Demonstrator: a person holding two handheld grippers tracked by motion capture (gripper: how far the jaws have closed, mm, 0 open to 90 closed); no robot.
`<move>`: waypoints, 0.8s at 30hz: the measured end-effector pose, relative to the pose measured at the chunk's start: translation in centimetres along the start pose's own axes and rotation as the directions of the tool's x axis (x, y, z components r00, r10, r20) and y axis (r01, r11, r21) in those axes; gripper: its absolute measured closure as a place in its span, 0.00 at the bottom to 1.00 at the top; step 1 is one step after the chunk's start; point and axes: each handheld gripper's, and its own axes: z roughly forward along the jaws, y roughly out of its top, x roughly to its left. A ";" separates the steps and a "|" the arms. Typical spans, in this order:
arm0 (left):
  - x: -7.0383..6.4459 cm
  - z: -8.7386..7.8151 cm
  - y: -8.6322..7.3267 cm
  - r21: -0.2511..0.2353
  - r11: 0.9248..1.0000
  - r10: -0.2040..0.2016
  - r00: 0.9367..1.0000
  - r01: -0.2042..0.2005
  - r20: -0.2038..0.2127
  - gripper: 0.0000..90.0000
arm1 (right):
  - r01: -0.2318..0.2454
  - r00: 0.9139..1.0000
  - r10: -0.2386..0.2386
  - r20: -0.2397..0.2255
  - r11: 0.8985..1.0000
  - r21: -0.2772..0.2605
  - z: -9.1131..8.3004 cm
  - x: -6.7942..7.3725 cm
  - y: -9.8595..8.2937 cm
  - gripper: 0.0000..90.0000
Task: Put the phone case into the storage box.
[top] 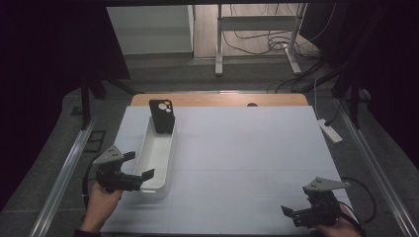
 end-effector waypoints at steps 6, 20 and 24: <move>-0.5 -0.6 -0.5 0.001 1.000 -0.002 1.000 0.002 -0.011 0.00 | -0.005 1.000 0.005 0.000 1.000 0.000 0.0 0.0 0.0 0.00; -1.4 -2.0 -2.1 0.027 0.999 -0.021 0.999 0.022 -0.040 0.00 | -0.023 1.000 0.023 -0.012 1.000 0.000 0.0 -0.2 0.0 0.00; -1.6 -2.5 -2.7 0.031 0.999 -0.029 0.998 0.031 -0.050 0.00 | -0.022 1.000 0.022 -0.011 1.000 0.002 0.0 -0.2 0.0 0.00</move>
